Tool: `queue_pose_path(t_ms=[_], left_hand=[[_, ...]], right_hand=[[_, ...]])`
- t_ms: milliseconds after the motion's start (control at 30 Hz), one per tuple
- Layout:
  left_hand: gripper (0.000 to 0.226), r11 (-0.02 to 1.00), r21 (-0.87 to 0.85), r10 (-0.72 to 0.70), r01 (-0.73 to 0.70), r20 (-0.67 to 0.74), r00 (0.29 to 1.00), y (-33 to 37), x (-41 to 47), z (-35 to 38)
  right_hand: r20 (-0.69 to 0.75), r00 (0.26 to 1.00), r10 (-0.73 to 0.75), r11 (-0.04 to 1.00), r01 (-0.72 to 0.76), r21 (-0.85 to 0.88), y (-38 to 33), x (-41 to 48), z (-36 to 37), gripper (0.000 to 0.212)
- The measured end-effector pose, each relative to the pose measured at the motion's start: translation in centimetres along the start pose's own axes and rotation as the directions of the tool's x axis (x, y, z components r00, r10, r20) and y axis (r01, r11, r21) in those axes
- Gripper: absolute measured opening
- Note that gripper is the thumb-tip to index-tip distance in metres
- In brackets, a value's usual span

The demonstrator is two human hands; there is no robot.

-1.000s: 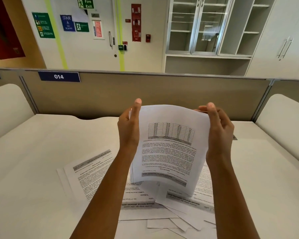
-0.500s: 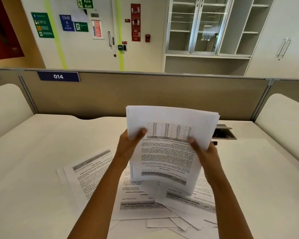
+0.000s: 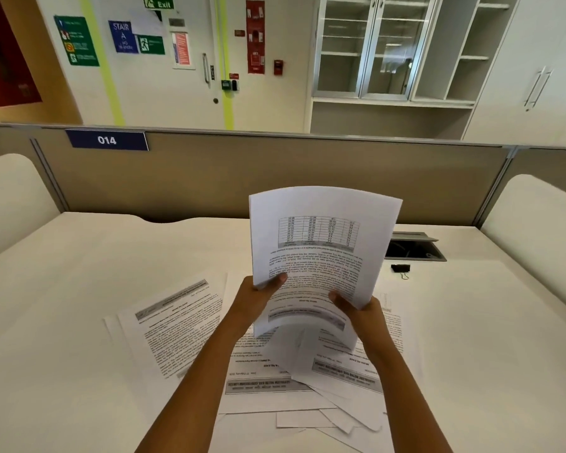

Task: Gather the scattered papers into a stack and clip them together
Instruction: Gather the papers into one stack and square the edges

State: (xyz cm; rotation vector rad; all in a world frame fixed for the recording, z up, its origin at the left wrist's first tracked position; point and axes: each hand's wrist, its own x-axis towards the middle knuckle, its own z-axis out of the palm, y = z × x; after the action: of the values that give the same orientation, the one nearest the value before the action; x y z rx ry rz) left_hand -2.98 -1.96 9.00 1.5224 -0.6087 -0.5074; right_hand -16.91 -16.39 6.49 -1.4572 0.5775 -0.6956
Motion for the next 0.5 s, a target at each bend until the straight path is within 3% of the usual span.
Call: queue_pose_path(t_ms=[100, 167, 300, 400, 433, 500], left_hand=[[0.032, 0.995, -0.097, -0.007, -0.004, -0.116, 0.993, 0.7, 0.2, 0.0], [0.026, 0.976, -0.218, -0.024, -0.020, -0.197, 0.980, 1.3, 0.5, -0.3], [0.046, 0.885, -0.464, -0.172, 0.043, -0.238, 0.956, 0.9, 0.9, 0.7], [0.076, 0.798, -0.592, -0.271, 0.108, -0.192, 0.943, 0.2, 0.7, 3.0], [0.075, 0.778, -0.618, -0.286, 0.113, -0.189, 0.939, -0.1, 0.5, 3.6], [0.050, 0.776, -0.624, -0.292, 0.091, -0.228, 0.929, -0.2, 0.5, 3.7]], right_hand=[[-0.011, 1.000, -0.013, 0.999, 0.013, -0.040, 0.3, 0.2, -0.5, 0.019], [-0.039, 0.999, -0.034, 0.999, 0.032, -0.044, 0.0, 0.3, -0.8, 0.013], [-0.027, 0.999, 0.023, 0.955, -0.014, 0.296, -0.1, 0.6, 0.0, 0.046], [0.061, 0.996, 0.059, 0.933, -0.077, 0.353, 0.0, 0.5, 2.5, 0.050], [0.063, 0.996, 0.068, 0.935, -0.086, 0.343, 0.1, 0.5, 3.3, 0.042], [0.031, 0.995, 0.100, 0.938, -0.104, 0.331, 0.4, 0.5, 3.7, 0.035]])
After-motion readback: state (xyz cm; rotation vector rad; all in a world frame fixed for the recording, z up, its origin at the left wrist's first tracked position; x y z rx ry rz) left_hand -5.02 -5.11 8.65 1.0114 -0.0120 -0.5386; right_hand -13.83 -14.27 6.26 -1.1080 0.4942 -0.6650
